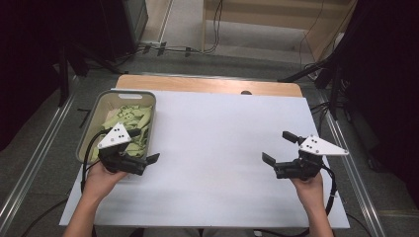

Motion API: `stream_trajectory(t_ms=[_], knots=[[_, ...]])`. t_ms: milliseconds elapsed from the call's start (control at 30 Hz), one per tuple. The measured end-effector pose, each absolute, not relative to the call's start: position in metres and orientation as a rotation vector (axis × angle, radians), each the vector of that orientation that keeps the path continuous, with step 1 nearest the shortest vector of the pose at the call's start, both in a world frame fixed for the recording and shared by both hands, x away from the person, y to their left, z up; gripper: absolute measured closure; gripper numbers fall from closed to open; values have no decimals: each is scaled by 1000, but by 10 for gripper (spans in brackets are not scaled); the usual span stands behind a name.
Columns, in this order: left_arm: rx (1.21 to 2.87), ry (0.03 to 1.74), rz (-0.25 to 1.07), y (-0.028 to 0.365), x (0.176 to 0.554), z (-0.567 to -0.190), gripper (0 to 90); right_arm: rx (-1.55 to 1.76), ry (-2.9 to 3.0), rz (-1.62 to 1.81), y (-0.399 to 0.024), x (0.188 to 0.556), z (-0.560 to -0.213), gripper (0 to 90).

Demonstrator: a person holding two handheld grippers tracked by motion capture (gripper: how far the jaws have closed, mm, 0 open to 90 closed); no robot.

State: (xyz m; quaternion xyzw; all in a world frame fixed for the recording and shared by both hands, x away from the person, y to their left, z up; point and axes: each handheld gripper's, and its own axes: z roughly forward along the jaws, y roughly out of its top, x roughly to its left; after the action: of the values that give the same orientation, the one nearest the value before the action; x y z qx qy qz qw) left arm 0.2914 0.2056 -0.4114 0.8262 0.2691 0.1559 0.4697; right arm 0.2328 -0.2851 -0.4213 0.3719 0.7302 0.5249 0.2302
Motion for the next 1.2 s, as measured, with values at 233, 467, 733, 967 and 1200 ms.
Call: stream_trajectory(t_ms=[233,467,733,967,1200], knots=[[2073,670,431,206,291,-409,37,1018,2016,1445,-285,232,-421,0],[2057,680,437,208,293,-405,37,1013,2010,1457,-285,231,-419,0],[2080,700,435,208,298,-406,36,1009,2012,1455,-286,231,-419,0],[2107,724,451,208,301,-403,18,1006,2009,1452,-287,230,-418,0],[2134,742,460,209,304,-401,17,1009,2010,1451,-288,230,-418,0]])
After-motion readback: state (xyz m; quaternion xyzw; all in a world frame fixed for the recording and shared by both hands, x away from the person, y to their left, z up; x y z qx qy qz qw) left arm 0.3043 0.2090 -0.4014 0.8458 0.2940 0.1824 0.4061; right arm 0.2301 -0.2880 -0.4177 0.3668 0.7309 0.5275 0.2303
